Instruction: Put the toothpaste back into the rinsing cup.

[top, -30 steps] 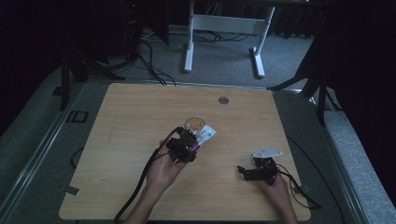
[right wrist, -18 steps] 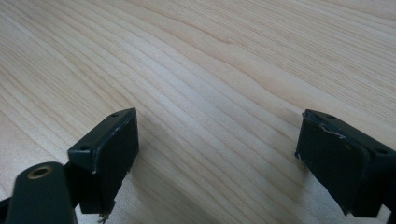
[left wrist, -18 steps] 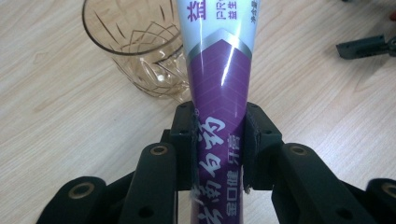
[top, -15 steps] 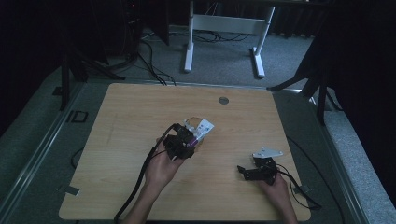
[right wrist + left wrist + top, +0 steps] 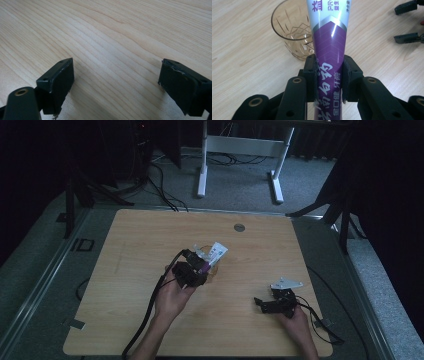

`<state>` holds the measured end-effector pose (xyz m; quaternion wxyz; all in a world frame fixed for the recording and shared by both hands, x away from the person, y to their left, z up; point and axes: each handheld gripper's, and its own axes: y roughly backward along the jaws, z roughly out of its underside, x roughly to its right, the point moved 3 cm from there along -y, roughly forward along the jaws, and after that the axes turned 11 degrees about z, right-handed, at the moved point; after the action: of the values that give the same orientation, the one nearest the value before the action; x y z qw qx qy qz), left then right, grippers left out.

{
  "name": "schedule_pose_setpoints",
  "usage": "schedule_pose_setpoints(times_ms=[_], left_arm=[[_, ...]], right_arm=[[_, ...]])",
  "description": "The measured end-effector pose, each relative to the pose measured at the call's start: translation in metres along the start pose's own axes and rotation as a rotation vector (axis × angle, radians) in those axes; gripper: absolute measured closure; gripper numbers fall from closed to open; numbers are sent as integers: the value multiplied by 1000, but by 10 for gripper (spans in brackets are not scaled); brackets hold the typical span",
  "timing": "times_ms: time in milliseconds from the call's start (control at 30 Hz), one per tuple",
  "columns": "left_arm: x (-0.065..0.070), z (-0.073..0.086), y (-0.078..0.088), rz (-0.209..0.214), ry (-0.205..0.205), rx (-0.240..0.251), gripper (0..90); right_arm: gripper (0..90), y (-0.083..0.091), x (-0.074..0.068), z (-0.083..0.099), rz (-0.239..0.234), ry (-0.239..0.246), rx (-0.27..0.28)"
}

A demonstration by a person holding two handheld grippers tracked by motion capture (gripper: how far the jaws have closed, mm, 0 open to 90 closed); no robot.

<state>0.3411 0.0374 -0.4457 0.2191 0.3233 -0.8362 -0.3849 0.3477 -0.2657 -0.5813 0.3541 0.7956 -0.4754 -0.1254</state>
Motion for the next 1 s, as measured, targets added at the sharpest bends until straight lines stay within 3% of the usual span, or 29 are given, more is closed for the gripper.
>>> schedule_pose_setpoints(times_ms=[633, 1000], left_arm=[[-5, -5, 7, -7, 1, 78, 697], [-7, -8, 12, -11, -16, 148, 696]], right_arm=[[126, 0, 0, 0, 0, -1, 0], [126, 0, 0, 0, 1, 0, 0]])
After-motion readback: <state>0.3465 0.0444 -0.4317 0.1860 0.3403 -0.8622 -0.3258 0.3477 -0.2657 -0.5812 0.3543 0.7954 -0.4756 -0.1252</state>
